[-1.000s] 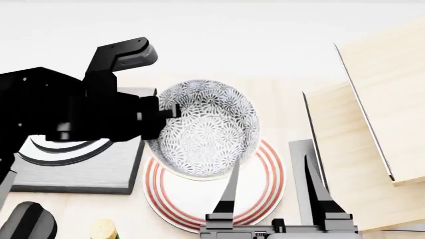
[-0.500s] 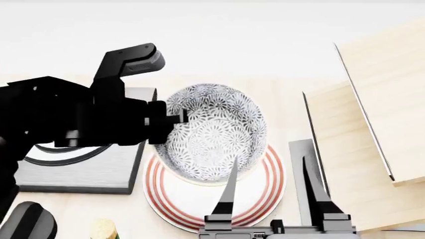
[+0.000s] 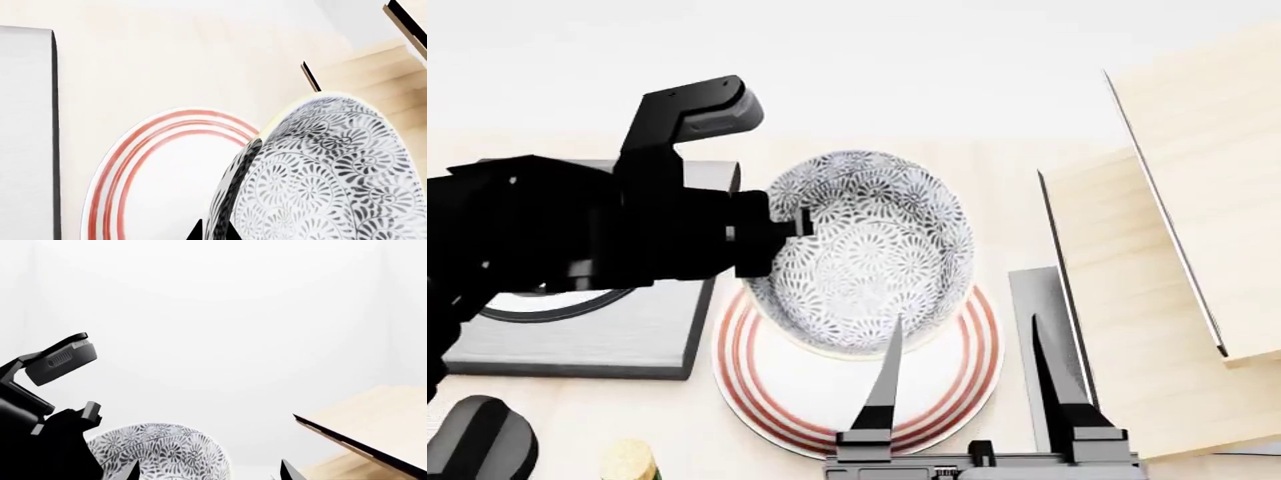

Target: Pick up the akita bowl and put it on the plate.

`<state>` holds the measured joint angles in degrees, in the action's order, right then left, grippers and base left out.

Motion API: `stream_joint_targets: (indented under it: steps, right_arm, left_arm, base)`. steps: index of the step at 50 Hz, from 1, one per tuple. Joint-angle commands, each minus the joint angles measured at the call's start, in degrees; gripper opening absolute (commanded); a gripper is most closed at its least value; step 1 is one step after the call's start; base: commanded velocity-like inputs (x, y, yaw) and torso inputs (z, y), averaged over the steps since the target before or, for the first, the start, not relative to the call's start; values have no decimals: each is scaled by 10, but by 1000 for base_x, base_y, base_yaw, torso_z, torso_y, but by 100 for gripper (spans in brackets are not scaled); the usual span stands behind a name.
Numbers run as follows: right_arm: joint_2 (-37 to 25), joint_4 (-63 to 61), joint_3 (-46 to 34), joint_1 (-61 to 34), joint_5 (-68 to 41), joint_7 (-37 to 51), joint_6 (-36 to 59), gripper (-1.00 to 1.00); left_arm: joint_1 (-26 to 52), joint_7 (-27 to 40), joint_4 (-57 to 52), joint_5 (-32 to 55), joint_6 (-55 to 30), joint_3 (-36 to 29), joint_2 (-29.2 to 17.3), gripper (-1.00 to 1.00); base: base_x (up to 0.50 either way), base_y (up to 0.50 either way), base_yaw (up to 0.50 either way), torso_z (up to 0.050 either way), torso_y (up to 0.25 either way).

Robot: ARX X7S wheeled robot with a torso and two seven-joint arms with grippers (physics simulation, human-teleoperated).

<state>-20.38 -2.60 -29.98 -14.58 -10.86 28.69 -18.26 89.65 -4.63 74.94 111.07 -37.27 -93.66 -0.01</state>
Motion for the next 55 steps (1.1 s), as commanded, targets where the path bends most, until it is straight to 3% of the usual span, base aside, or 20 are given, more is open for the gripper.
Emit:
stream_joint_targets:
  steps: [1,7,21,26,33,52,55]
  right_arm:
    - [0,5,-1,-1,-1,0,-2,100]
    - [-1,6,-1,-1,-2,0,-3,100]
    - [0,9,-3,-1,-3,0,-6,100]
    - [-1,7,-2,0,-4,1,-5,100]
    - [0,12,-3,-1,-5,0,-7,100]
    - [-1,12,-6,-2,-5,0,-7,100]
    - [-2,10,-6,-2,-6,0,-6,100]
  left_arm:
    - [10,6,0,142,57,-102,0,-100]
    - [15,6,0,209,91,-156,0,-100]
    - [12,16,0,170,106,-140,0,-100]
    - [17,3,0,225,101,-172,0,-100]
    - [16,4,0,236,110,-190,0,-100]
    - [11,6,0,143,104,-129,0,-100]
    - [13,-4,0,183,103,-149,0,-100]
  base:
    - [0,0,0,0,0]
    - [0,0,0,0,0]
    - [0,0,0,0,0]
    - [0,0,0,4,-159]
    - [0,0,0,1,-13]
    - [0,0,0,0,0]
    - [0,0,0,0,0]
